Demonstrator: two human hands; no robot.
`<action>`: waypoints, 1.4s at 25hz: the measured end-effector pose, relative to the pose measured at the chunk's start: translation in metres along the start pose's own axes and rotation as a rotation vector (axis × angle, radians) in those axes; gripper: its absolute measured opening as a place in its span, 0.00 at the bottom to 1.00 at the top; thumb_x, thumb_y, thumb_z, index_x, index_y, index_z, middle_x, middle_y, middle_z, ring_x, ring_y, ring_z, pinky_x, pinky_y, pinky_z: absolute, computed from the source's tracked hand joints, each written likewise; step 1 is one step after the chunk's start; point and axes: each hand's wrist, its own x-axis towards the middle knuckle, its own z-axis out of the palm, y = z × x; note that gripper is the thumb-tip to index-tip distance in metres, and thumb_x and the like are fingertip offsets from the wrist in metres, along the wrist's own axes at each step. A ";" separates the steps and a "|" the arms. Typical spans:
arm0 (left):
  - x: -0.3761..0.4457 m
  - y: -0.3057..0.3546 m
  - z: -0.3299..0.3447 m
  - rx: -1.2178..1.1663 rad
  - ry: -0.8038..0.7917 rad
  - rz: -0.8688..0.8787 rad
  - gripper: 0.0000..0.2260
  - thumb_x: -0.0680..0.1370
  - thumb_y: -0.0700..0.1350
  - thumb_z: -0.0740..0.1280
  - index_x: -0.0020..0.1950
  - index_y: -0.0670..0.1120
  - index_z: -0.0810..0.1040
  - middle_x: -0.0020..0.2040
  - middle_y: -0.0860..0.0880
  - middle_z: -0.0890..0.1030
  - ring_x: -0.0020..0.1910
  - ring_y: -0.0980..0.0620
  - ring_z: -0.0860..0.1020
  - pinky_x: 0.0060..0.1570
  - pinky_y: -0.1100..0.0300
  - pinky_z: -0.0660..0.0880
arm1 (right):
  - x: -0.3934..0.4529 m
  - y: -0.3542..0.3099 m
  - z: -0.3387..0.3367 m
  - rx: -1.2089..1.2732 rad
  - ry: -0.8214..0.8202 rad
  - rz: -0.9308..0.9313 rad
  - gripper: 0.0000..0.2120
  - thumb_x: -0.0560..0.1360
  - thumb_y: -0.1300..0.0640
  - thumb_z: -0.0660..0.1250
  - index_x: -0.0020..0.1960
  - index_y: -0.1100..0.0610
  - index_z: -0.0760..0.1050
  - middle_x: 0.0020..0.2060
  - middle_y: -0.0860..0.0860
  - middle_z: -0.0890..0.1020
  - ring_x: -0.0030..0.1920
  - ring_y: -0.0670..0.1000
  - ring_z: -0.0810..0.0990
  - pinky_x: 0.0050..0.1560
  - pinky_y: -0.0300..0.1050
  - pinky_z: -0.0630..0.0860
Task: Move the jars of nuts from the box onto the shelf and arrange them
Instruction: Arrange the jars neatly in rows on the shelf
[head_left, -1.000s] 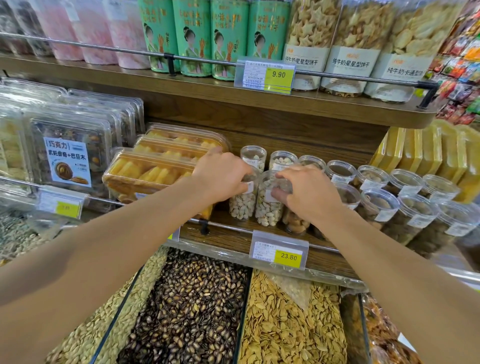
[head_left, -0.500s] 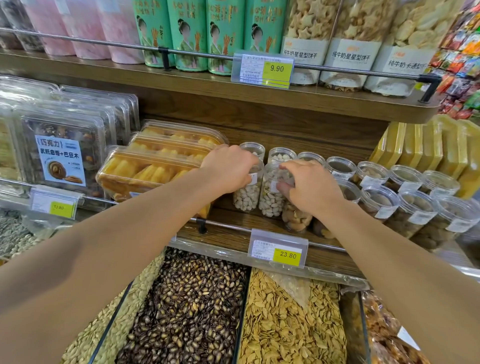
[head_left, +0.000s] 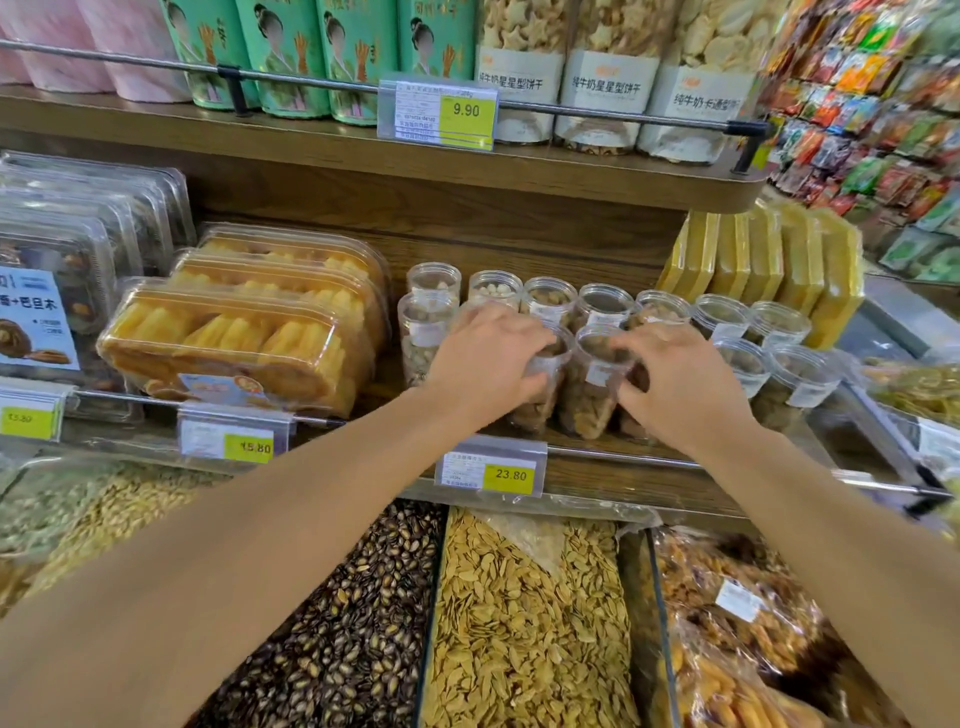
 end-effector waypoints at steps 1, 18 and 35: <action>0.002 0.002 0.003 0.015 0.024 -0.017 0.17 0.74 0.53 0.66 0.62 0.52 0.77 0.60 0.53 0.80 0.62 0.49 0.73 0.67 0.48 0.65 | 0.001 0.002 0.003 -0.017 0.013 -0.002 0.18 0.75 0.53 0.66 0.65 0.53 0.75 0.60 0.52 0.79 0.63 0.55 0.72 0.62 0.52 0.70; 0.029 0.025 0.009 -0.034 0.083 -0.108 0.20 0.75 0.56 0.66 0.65 0.52 0.76 0.64 0.52 0.78 0.65 0.50 0.71 0.68 0.52 0.60 | 0.002 0.040 0.003 0.080 0.091 0.050 0.20 0.75 0.53 0.65 0.67 0.52 0.72 0.65 0.51 0.75 0.66 0.55 0.70 0.62 0.51 0.70; 0.072 0.117 0.052 0.108 0.013 -0.039 0.21 0.81 0.54 0.54 0.74 0.53 0.65 0.74 0.52 0.67 0.74 0.44 0.59 0.74 0.44 0.47 | -0.043 0.133 0.029 -0.205 0.065 0.108 0.28 0.77 0.43 0.52 0.76 0.48 0.57 0.74 0.52 0.64 0.75 0.60 0.57 0.75 0.60 0.51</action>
